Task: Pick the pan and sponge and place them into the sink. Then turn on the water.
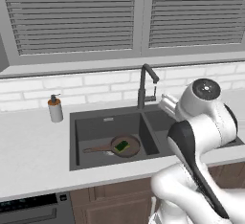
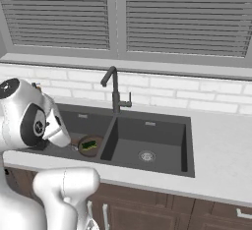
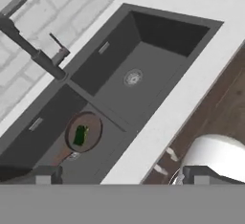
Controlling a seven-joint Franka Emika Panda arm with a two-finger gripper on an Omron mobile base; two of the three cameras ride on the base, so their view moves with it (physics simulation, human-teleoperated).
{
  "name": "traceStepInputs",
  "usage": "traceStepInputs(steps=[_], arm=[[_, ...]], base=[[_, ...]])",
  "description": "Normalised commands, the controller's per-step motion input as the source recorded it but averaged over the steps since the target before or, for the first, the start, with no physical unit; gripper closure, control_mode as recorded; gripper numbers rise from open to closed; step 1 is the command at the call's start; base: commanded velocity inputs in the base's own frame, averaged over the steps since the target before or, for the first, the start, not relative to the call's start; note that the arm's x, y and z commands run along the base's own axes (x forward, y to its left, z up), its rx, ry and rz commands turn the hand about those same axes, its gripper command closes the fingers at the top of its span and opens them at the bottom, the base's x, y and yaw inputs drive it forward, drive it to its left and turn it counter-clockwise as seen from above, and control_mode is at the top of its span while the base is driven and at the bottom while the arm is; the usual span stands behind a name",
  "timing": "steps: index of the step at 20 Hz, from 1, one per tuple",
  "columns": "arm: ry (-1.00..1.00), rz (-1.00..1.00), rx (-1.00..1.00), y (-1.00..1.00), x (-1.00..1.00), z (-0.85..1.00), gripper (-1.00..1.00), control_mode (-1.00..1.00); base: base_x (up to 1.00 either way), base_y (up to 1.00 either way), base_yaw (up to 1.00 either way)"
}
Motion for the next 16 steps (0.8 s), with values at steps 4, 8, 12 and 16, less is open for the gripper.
traceStepInputs(steps=[4,8,12,16], arm=[[0.01,-0.14,0.22,-0.74,-0.33,0.27,-1.00,-1.00],[0.00,-0.34,0.18,-0.69,-0.03,0.00,-1.00,-1.00],[-0.05,-0.39,0.18,-0.65,0.00,0.00,-1.00,-1.00],[-0.02,-0.32,0.25,-0.58,0.00,0.00,-1.00,-1.00]], base=[[0.00,0.00,0.00],[0.00,0.00,0.00],[0.00,0.00,0.00],[0.00,0.00,0.00]])
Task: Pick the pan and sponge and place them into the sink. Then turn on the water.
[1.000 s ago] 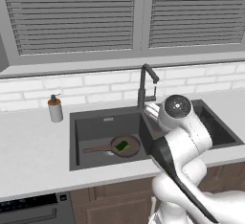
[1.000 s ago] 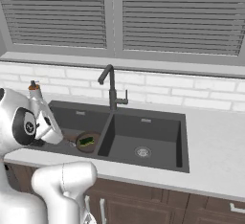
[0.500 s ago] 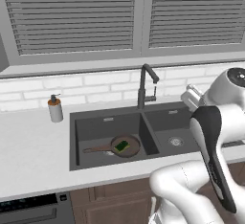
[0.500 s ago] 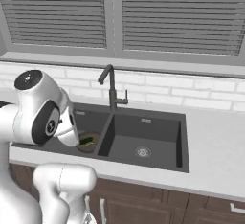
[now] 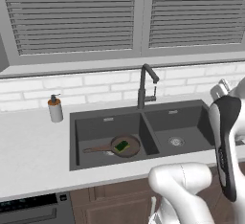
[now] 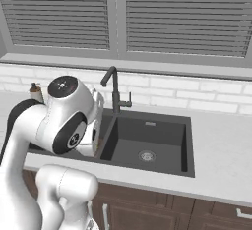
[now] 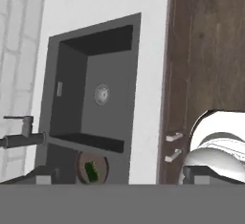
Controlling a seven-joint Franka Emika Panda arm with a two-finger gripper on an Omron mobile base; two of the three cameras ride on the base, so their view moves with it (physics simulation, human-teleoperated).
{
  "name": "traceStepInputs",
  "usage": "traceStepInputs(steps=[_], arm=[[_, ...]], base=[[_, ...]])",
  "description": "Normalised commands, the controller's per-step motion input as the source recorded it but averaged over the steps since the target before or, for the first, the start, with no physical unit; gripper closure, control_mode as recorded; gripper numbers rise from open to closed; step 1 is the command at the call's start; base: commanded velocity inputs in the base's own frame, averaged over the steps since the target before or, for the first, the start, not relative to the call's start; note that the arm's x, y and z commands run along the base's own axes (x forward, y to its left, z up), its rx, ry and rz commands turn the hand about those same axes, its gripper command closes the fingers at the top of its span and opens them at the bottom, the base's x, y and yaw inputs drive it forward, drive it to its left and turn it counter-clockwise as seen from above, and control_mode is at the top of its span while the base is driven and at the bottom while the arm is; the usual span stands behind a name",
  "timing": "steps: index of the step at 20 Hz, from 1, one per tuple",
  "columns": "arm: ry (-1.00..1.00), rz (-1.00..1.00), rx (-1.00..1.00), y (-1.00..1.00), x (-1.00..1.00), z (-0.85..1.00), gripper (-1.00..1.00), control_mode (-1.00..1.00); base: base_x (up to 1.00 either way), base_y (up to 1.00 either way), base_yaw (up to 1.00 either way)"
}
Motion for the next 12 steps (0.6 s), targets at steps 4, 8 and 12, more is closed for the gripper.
traceStepInputs(steps=[4,8,12], arm=[[0.12,-0.22,0.17,-0.38,0.01,-0.04,-1.00,-1.00],[0.24,-0.04,0.10,-0.06,0.24,-0.07,-1.00,-1.00],[-0.11,-0.25,0.23,-0.14,0.05,-0.01,-1.00,-1.00]], base=[[0.00,0.00,0.00],[0.00,0.00,0.00],[0.00,0.00,0.00]])
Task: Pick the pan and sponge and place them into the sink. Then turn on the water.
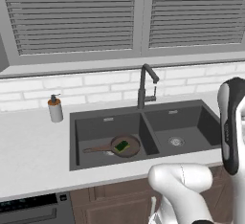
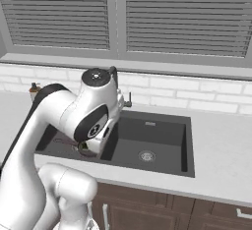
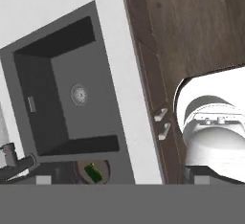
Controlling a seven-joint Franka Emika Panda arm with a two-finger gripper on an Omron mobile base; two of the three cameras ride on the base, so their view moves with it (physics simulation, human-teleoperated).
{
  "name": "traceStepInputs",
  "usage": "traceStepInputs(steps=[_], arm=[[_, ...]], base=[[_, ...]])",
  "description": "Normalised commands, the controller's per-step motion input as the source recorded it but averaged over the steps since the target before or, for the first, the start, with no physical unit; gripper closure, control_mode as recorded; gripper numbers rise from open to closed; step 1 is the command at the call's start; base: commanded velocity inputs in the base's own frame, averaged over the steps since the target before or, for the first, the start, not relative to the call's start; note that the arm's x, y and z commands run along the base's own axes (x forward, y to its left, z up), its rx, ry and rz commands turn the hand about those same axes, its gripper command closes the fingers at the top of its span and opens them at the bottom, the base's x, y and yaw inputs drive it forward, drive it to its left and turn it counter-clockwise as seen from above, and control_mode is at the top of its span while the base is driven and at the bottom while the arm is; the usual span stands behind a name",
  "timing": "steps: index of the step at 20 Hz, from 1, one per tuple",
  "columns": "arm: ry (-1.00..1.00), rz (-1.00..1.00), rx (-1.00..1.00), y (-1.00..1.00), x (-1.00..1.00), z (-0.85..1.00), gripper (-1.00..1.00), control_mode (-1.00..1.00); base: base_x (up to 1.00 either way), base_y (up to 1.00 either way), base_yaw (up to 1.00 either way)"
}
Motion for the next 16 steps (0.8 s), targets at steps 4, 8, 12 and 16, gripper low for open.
traceStepInputs(steps=[4,8,12,16], arm=[[-0.28,-0.28,0.24,-0.10,0.05,0.00,-1.00,-1.00],[-0.28,-0.25,0.23,-0.04,0.18,0.00,-1.00,-1.00],[-0.23,-0.18,0.20,0.00,0.36,0.00,-1.00,-1.00],[-0.19,-0.13,0.23,0.00,0.39,0.00,-1.00,-1.00]], base=[[0.00,0.00,0.00],[0.00,0.00,0.00],[0.00,0.00,0.00],[0.00,0.00,0.00]])
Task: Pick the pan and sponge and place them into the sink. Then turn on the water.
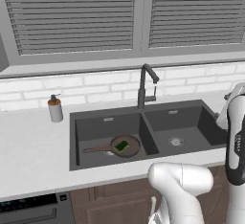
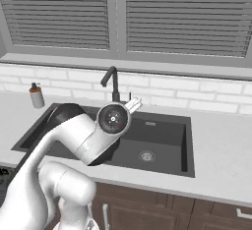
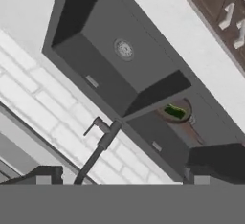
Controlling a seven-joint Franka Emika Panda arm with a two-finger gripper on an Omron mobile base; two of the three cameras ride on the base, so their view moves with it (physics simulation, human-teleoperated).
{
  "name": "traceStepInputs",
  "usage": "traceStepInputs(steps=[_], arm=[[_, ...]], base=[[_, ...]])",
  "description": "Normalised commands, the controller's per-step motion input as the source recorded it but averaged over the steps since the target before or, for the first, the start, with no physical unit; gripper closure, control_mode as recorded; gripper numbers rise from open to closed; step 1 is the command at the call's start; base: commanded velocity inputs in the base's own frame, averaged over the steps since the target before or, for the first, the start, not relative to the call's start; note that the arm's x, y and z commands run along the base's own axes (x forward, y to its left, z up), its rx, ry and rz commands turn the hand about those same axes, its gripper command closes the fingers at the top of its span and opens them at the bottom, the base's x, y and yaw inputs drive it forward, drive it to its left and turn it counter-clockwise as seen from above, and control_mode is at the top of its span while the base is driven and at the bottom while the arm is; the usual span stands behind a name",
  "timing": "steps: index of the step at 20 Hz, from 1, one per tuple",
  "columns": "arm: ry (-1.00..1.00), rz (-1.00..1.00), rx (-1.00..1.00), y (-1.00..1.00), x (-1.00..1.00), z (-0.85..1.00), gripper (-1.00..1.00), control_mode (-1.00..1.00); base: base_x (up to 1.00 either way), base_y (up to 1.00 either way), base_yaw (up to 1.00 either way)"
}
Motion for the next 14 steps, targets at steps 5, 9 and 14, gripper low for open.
traceStepInputs(steps=[5,9,14], arm=[[-0.11,-0.05,0.29,0.00,0.47,0.00,-1.00,-1.00],[-0.02,0.00,0.29,0.00,0.61,0.00,-1.00,-1.00],[0.00,0.00,0.25,0.00,0.67,0.00,-1.00,-1.00]], base=[[0.00,0.00,0.00],[0.00,0.00,0.00],[0.00,0.00,0.00]])
